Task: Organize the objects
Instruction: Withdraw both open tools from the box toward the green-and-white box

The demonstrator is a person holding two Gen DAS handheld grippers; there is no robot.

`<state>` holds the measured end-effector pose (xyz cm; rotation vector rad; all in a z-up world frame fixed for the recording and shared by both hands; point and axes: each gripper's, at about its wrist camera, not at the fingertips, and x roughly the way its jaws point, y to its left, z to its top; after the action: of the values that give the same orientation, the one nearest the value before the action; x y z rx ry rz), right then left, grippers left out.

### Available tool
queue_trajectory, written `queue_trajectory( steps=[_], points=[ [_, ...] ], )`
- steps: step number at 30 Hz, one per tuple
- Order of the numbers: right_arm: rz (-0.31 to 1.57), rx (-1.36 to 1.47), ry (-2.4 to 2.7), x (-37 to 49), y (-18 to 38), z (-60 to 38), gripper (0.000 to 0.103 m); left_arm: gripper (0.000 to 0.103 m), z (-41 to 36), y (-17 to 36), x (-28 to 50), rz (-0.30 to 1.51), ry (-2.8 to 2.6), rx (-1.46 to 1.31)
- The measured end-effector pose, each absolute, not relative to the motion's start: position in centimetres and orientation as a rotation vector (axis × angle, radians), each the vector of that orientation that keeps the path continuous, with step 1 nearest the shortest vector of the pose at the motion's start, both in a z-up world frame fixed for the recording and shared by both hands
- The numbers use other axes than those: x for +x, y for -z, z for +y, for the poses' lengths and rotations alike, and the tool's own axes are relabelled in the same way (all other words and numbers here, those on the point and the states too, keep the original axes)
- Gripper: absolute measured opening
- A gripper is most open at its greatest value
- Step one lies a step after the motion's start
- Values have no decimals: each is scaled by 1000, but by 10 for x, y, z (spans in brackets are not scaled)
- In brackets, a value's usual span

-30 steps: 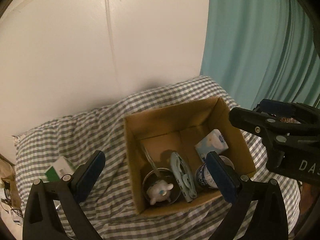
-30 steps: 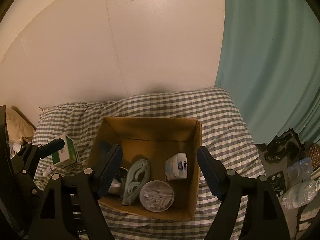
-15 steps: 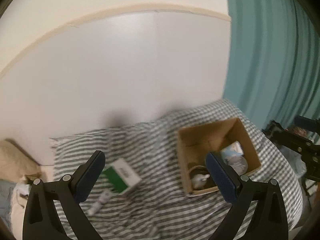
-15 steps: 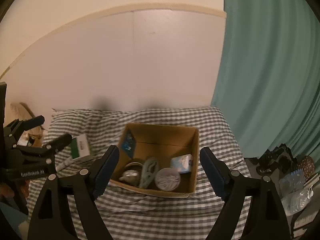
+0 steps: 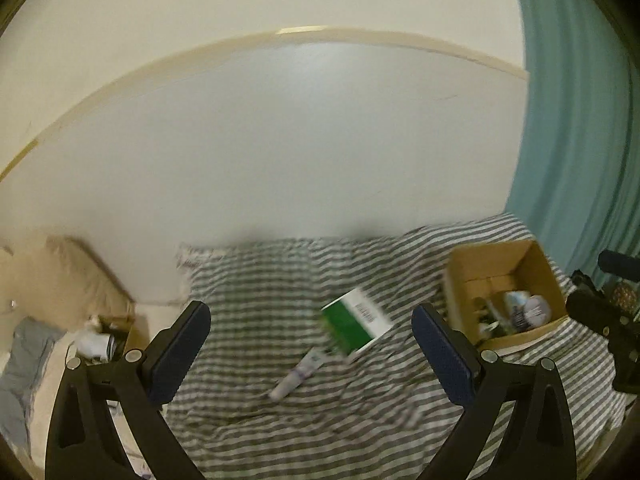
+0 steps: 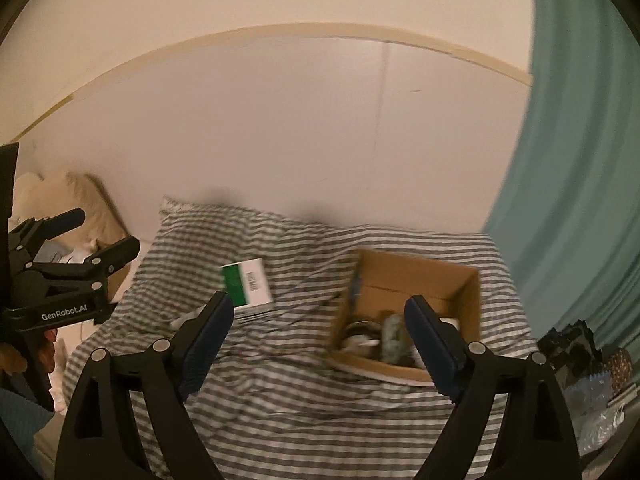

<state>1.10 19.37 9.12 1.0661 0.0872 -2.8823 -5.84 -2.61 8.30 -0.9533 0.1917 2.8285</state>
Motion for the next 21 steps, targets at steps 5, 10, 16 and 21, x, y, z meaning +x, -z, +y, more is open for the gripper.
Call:
queue_trajectory(
  steps=[5, 10, 16, 21],
  points=[
    [119, 1119, 2802, -7, -54, 149, 88, 103, -63, -40, -74, 170, -2841, -1062],
    [178, 1204, 2736, -37, 0, 118, 88, 103, -85, 15, -98, 178, -2832, -1177],
    [164, 1292, 2688, -78, 52, 111, 88, 103, -86, 75, -130, 222, -2793, -1285],
    [166, 1313, 2662, -109, 82, 110, 88, 102, -71, 120, -152, 280, -2730, -1360]
  ],
)
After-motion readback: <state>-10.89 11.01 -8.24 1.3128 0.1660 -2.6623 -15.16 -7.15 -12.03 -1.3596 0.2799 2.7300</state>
